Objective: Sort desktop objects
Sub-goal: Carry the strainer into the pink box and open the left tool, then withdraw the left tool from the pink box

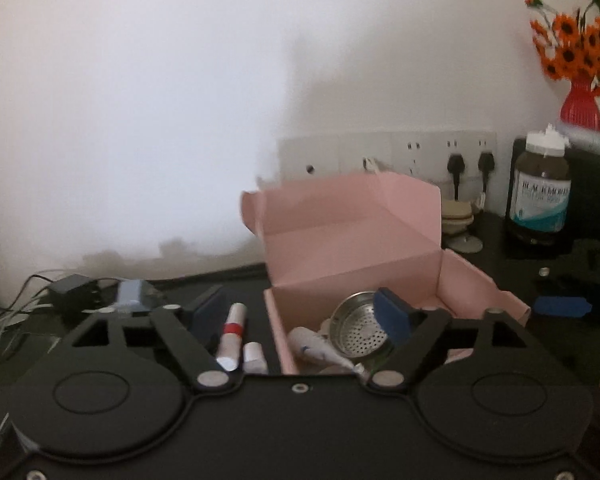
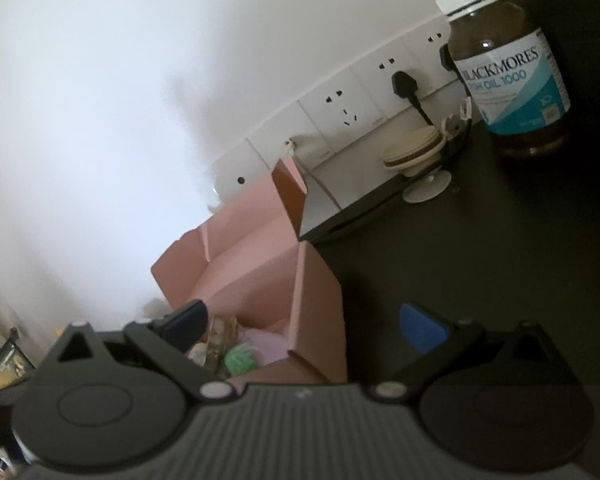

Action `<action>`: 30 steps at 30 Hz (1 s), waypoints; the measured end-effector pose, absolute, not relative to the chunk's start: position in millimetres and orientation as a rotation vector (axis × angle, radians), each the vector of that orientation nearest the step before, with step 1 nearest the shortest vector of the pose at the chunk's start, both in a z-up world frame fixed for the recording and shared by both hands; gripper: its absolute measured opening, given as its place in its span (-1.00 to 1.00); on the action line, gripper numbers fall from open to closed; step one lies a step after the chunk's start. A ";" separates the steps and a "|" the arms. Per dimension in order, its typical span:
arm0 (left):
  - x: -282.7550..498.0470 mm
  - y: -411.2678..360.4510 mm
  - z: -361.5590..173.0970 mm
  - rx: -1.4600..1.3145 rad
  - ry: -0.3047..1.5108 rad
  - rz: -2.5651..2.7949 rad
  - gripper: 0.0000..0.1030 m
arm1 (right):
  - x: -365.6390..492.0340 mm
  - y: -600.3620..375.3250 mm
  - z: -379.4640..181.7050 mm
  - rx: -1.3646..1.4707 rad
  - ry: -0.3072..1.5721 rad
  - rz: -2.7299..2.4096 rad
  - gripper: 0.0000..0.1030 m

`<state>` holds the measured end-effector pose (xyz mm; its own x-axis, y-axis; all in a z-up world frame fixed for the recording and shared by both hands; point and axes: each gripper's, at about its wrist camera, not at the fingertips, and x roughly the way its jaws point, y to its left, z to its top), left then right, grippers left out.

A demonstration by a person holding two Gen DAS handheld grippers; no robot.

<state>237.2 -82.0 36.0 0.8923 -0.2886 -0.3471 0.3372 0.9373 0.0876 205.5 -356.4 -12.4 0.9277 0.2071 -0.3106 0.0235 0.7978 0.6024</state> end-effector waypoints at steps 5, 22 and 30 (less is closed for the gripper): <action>226.0 -73.1 30.3 0.161 0.311 -0.239 0.97 | 208.3 -351.5 -12.3 0.618 0.389 0.105 0.99; 240.6 -53.9 19.5 0.114 0.398 -0.239 0.99 | 208.5 -351.3 -14.8 0.574 0.413 0.076 0.99; 240.7 -50.2 20.4 0.094 0.389 -0.224 0.99 | 209.7 -352.4 -16.2 0.571 0.422 0.068 0.99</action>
